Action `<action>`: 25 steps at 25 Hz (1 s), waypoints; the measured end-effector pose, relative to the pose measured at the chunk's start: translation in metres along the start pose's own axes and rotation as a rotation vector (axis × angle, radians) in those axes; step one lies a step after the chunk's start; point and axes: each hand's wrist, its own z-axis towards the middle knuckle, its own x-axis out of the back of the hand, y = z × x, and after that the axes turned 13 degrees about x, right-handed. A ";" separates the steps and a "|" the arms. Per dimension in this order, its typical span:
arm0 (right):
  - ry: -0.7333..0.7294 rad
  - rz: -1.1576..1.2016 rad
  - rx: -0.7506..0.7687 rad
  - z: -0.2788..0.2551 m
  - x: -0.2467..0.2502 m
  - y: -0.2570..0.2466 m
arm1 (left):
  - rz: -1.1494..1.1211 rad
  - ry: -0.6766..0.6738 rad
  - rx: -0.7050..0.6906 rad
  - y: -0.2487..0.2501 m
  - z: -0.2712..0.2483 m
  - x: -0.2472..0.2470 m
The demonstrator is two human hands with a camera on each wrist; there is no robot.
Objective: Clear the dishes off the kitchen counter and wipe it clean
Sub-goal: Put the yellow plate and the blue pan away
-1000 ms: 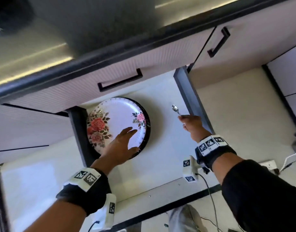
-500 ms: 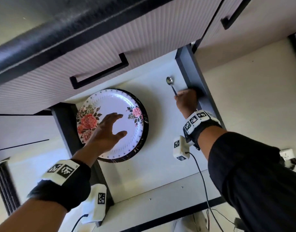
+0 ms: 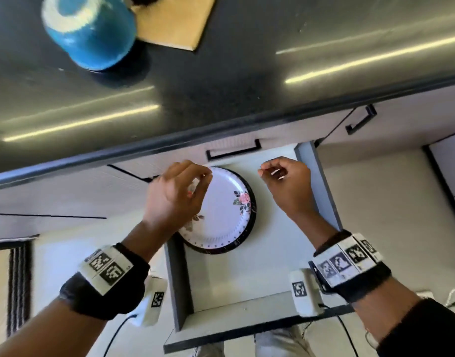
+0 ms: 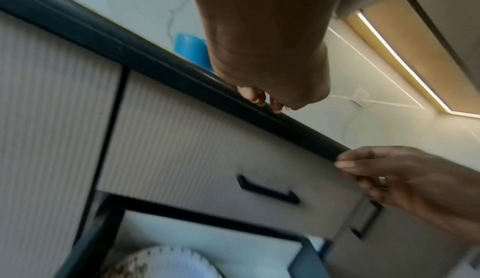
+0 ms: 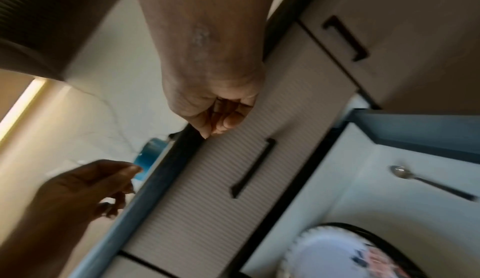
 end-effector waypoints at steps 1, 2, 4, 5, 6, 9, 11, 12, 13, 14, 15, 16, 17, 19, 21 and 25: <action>-0.026 0.026 0.054 0.005 -0.001 -0.031 | 0.014 0.085 0.002 -0.006 0.006 0.019; -0.041 0.044 0.119 0.011 -0.004 -0.058 | 0.030 0.168 0.015 -0.018 0.014 0.037; -0.064 0.080 0.259 0.032 -0.019 -0.105 | 0.082 0.271 0.078 -0.053 0.039 0.066; -0.085 0.093 0.315 0.047 -0.031 -0.124 | 0.118 0.275 0.137 -0.072 0.053 0.078; -0.109 0.095 0.362 0.065 -0.045 -0.140 | 0.163 0.250 0.209 -0.090 0.068 0.088; -0.214 -0.023 0.427 0.128 -0.086 -0.172 | 0.278 0.144 0.389 -0.131 0.096 0.099; -0.268 -0.136 0.411 0.174 -0.112 -0.184 | 0.314 0.133 0.418 -0.144 0.105 0.098; -0.275 -0.225 0.402 0.199 -0.122 -0.187 | 0.323 0.131 0.421 -0.147 0.108 0.096; -0.285 -0.333 0.411 0.223 -0.132 -0.188 | 0.324 0.131 0.430 -0.148 0.109 0.095; -0.319 -0.437 0.420 0.247 -0.141 -0.189 | 0.324 0.133 0.440 -0.150 0.110 0.093; -0.372 -0.518 0.416 0.271 -0.149 -0.189 | 0.326 0.132 0.443 -0.152 0.111 0.092; -0.434 -0.580 0.396 0.290 -0.156 -0.188 | 0.328 0.127 0.439 -0.151 0.111 0.091; -0.495 -0.649 0.380 0.305 -0.164 -0.186 | 0.328 0.121 0.436 -0.150 0.111 0.091; -0.585 -0.805 0.397 0.328 -0.182 -0.179 | 0.316 0.125 0.438 -0.152 0.111 0.091; -0.588 -0.898 0.488 0.332 -0.192 -0.178 | 0.287 0.130 0.434 -0.151 0.110 0.092; -0.529 -0.678 0.624 0.297 -0.167 -0.184 | 0.165 0.208 0.397 -0.149 0.108 0.095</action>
